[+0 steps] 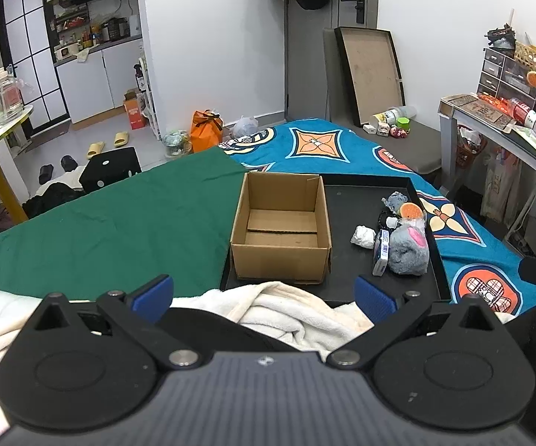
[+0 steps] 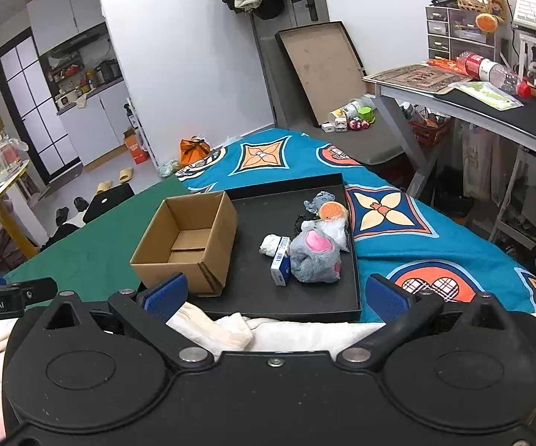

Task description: Organize soft objects

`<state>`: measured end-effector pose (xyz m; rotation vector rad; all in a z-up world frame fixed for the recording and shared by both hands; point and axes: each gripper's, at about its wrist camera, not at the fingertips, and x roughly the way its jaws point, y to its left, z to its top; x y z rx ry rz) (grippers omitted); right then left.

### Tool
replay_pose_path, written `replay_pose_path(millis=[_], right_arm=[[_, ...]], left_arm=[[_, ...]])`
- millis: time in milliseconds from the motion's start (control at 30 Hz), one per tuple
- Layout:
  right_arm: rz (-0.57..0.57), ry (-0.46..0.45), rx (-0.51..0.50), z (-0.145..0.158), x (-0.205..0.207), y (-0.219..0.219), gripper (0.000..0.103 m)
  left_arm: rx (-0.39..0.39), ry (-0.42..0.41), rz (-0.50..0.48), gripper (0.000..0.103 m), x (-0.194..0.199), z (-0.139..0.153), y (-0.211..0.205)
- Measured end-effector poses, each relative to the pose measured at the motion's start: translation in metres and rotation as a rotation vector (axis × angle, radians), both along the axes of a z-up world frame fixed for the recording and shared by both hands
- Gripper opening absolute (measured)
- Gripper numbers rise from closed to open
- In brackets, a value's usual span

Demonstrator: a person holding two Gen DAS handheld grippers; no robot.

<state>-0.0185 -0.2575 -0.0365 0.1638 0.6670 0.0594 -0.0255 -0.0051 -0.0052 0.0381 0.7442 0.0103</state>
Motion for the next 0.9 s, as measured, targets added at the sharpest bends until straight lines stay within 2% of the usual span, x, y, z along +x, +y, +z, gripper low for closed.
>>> replay_pose_path(millis=[333, 900], right_arm=[[0.003, 0.025, 0.018, -0.013, 0.021, -0.004, 0.103], [-0.009, 0.047, 0.028, -0.034, 0.058, -0.008, 0.103]], left_arm=[[0.02, 0.02, -0.011, 0.102, 0.024, -0.011, -0.005], [0.035, 0.037, 0.04, 0.102, 0.069, -0.028, 0.003]])
